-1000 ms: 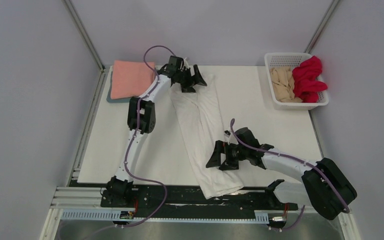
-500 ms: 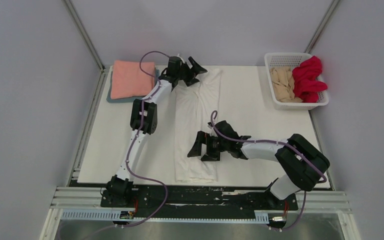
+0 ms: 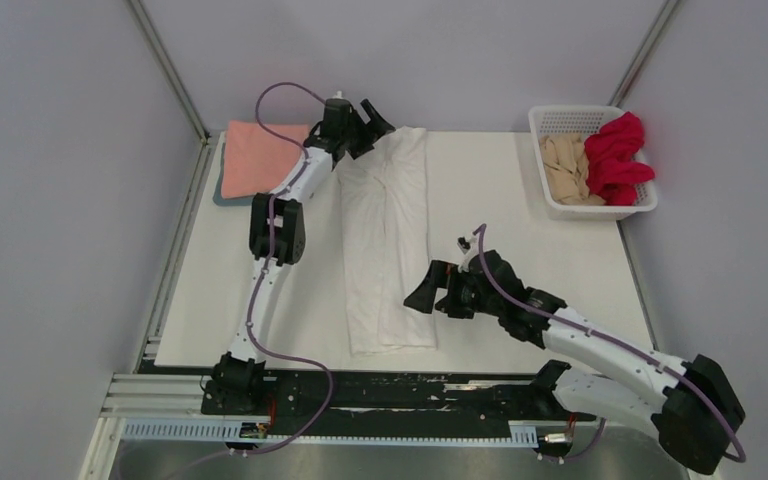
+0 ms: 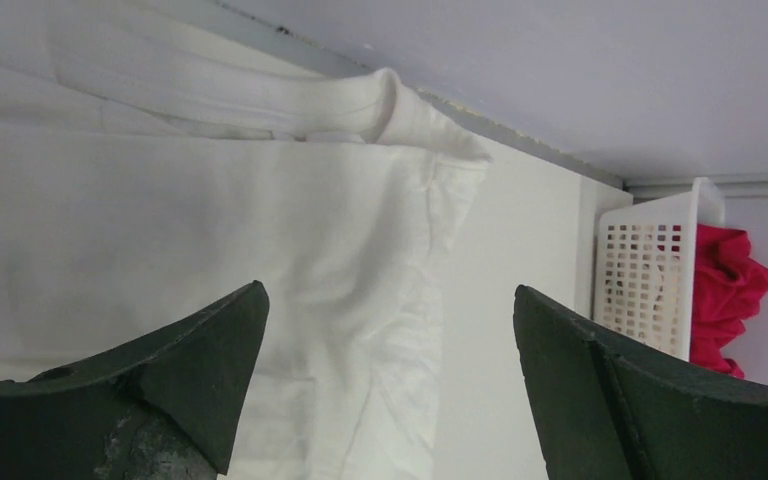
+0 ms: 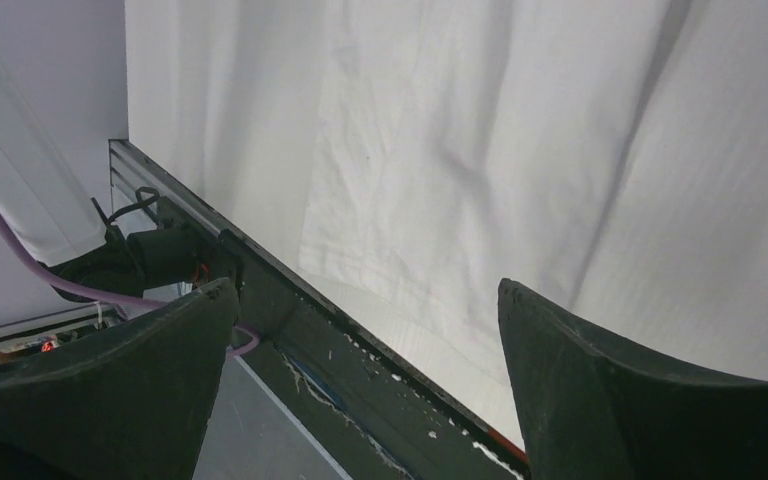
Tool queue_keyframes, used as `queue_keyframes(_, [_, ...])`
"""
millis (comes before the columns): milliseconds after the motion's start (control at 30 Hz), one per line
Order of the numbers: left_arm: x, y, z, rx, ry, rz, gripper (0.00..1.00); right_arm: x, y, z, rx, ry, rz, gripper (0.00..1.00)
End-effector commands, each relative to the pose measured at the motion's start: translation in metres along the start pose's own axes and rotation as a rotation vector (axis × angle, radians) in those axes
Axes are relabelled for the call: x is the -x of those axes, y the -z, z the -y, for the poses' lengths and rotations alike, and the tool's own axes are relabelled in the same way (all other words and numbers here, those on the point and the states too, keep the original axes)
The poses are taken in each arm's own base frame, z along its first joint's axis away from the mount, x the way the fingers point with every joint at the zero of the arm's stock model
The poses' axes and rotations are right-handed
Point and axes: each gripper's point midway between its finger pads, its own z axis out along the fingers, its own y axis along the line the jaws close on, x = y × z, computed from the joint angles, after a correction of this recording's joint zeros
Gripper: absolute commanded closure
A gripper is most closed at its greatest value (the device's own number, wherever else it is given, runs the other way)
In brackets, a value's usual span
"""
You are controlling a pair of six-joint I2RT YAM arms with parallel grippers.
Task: Fold and stack the t-shirts
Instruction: Rotate the tshirt 90 degrees, then grab the bottom of the folded rectangular tshirt with both arms
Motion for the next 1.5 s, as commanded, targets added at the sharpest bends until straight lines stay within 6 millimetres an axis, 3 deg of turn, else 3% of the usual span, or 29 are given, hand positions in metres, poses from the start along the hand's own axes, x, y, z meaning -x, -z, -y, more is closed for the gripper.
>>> queue_keyframes(0, [0.075,0.082,0.109,-0.115,-0.15,0.146,0.0,-0.011,0.028,0.026,-0.063,0.042,0.039,0.0])
queue_keyframes(33, [0.081,0.102,0.127,-0.13,-0.17,0.147,0.0,-0.011,0.032,0.024,-0.045,0.047,0.053,0.0])
queue_keyframes(67, [0.074,0.109,0.131,-0.135,-0.18,0.117,0.0,-0.01,0.036,0.022,-0.029,0.053,0.064,0.0])
queue_keyframes(100, [0.078,0.134,0.149,-0.147,-0.208,0.114,0.0,-0.01,0.038,0.02,-0.014,0.068,0.067,0.0])
queue_keyframes(133, [0.063,0.139,0.144,-0.129,-0.213,0.061,0.0,-0.011,0.04,0.018,-0.007,0.082,0.062,0.0])
queue_keyframes(167, [0.06,0.17,0.162,-0.128,-0.248,0.045,0.0,-0.013,0.039,0.02,-0.014,0.094,0.046,0.0])
queue_keyframes(200, [0.041,0.175,0.145,-0.075,-0.247,-0.007,0.0,-0.016,0.038,0.022,-0.029,0.098,0.025,0.0])
queue_keyframes(233, [0.016,0.199,0.136,-0.021,-0.278,-0.066,0.0,-0.02,0.036,0.028,-0.059,0.099,-0.007,0.0])
queue_keyframes(267, [0.007,0.211,0.124,0.046,-0.309,-0.063,0.0,-0.023,0.034,0.032,-0.08,0.105,-0.031,0.0])
queue_keyframes(300, [-0.016,0.24,0.108,0.14,-0.328,-0.064,0.0,-0.028,0.031,0.037,-0.108,0.103,-0.059,0.0])
queue_keyframes(333, [-0.03,0.253,0.099,0.178,-0.327,-0.056,0.0,-0.033,0.028,0.043,-0.129,0.102,-0.085,0.01])
queue_keyframes(367, [-0.06,0.282,0.077,0.254,-0.351,-0.043,0.0,-0.037,0.025,0.047,-0.145,0.106,-0.109,0.02])
queue_keyframes(400, [-0.059,0.311,0.099,0.183,-0.357,0.037,0.0,-0.041,0.022,0.051,-0.165,0.112,-0.127,0.03])
queue_keyframes(433, [-0.104,0.316,0.062,0.254,-0.381,-0.024,0.0,-0.044,0.019,0.054,-0.183,0.119,-0.138,0.04])
queue_keyframes(467, [-0.11,0.341,0.071,0.22,-0.349,0.014,0.0,-0.046,0.016,0.056,-0.201,0.126,-0.148,0.05])
queue_keyframes(500, [-0.144,0.348,0.04,0.286,-0.362,-0.031,0.0,-0.049,0.014,0.057,-0.214,0.138,-0.157,0.06])
queue_keyframes(533, [-0.15,0.368,0.04,0.275,-0.31,-0.013,0.0,-0.049,0.011,0.055,-0.222,0.151,-0.156,0.07])
queue_keyframes(567, [-0.178,0.375,0.014,0.32,-0.327,-0.057,0.0,-0.049,0.009,0.053,-0.231,0.167,-0.154,0.08])
queue_keyframes(600, [-0.19,0.389,0.012,0.309,-0.294,-0.066,0.0,-0.05,0.006,0.051,-0.246,0.181,-0.148,0.09])
queue_keyframes(633, [-0.206,0.396,-0.011,0.355,-0.288,-0.1,0.0,-0.05,0.004,0.049,-0.254,0.193,-0.143,0.1])
queue_keyframes(733, [-0.248,0.422,-0.039,0.409,-0.271,-0.205,0.0,-0.046,-0.004,0.046,-0.296,0.22,-0.105,0.12])
queue_keyframes(833, [-0.283,0.436,-0.061,0.444,-0.278,-0.301,0.0,-0.049,-0.013,0.047,-0.332,0.241,-0.099,0.15])
queue_keyframes(967, [-0.323,0.436,-0.061,0.398,-0.264,-0.393,0.04,-0.057,-0.024,0.051,-0.379,0.252,-0.114,0.19])
queue_keyframes(1067, [-0.342,0.426,-0.06,0.358,-0.245,-0.424,0.13,-0.065,-0.029,0.056,-0.406,0.252,-0.131,0.23])
queue_keyframes(1200, [-0.354,0.419,-0.076,0.408,-0.226,-0.444,0.25,-0.072,-0.03,0.065,-0.438,0.244,-0.144,0.31])
queue_keyframes(1367, [-0.356,0.41,-0.088,0.481,-0.232,-0.422,0.36,-0.075,-0.027,0.074,-0.467,0.243,-0.148,0.38])
queue_keyframes(1467, [-0.354,0.407,-0.088,0.501,-0.242,-0.412,0.59,-0.075,-0.022,0.081,-0.502,0.248,-0.147,0.43])
